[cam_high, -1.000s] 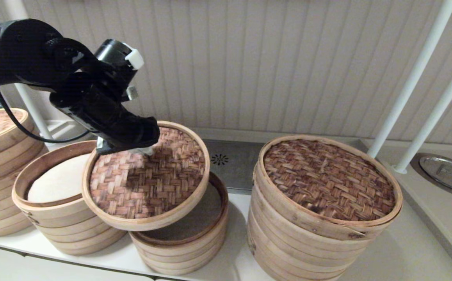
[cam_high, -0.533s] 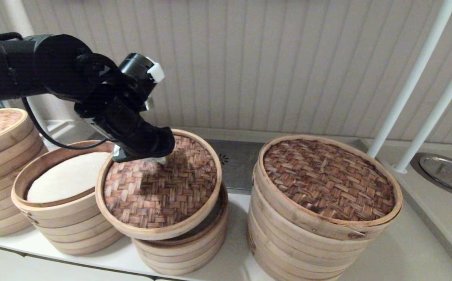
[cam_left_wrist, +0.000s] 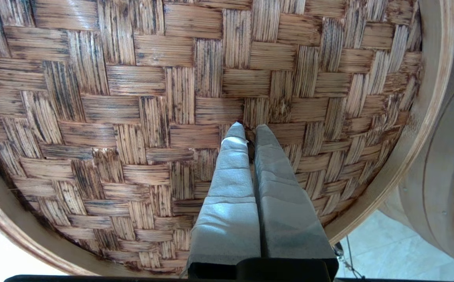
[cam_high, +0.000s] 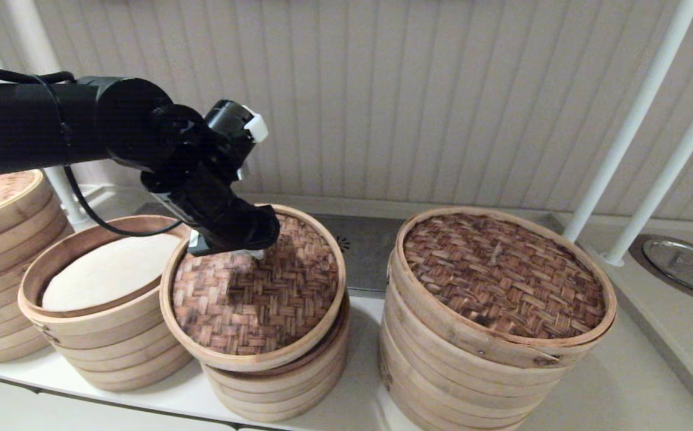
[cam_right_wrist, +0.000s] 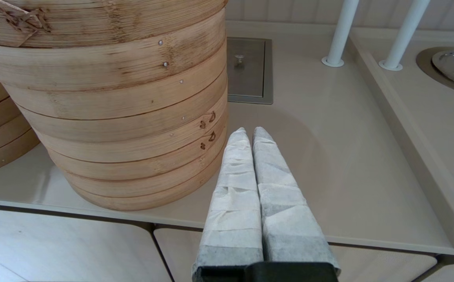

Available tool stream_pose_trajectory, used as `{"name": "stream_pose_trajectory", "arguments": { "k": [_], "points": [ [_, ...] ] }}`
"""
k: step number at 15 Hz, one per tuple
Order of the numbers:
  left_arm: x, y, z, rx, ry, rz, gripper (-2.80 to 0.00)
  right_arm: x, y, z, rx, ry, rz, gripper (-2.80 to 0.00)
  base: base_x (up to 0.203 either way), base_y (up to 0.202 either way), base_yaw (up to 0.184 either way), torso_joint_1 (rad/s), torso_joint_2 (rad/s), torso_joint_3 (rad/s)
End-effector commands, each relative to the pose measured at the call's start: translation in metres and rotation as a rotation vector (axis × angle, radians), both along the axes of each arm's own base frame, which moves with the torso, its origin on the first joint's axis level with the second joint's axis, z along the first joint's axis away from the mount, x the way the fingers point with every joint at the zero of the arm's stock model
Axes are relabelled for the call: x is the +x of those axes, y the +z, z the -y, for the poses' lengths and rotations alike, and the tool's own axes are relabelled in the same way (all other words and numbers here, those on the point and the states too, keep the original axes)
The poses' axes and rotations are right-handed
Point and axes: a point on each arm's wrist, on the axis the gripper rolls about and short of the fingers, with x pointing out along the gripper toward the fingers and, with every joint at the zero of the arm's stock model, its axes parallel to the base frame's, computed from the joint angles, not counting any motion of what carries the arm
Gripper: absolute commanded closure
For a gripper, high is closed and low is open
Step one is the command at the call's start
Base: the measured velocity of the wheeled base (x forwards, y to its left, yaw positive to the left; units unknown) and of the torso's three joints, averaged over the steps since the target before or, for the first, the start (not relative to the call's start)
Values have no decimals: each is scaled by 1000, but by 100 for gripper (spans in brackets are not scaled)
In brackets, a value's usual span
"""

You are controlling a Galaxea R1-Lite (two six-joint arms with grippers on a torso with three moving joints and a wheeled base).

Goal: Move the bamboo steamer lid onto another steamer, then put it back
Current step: Put the steamer

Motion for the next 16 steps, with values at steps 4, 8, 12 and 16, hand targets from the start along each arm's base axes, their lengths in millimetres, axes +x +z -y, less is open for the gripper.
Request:
{"name": "stream_pose_trajectory", "arguments": {
  "k": [4, 8, 12, 16],
  "points": [
    [10, -16, 10, 12, -7, -25, 0, 0, 0, 0, 0, 0, -1, 0, 0, 0, 0, 0, 0, 0],
    [14, -24, 18, 13, -20, -25, 0, 0, 0, 0, 0, 1, -1, 0, 0, 0, 0, 0, 0, 0],
    [19, -32, 21, 18, -21, -39, 0, 0, 0, 0, 0, 0, -1, 0, 0, 0, 0, 0, 0, 0],
    [19, -35, 22, 22, -21, -44, 0, 0, 0, 0, 0, 1, -1, 0, 0, 0, 0, 0, 0, 0]
  ]
}}
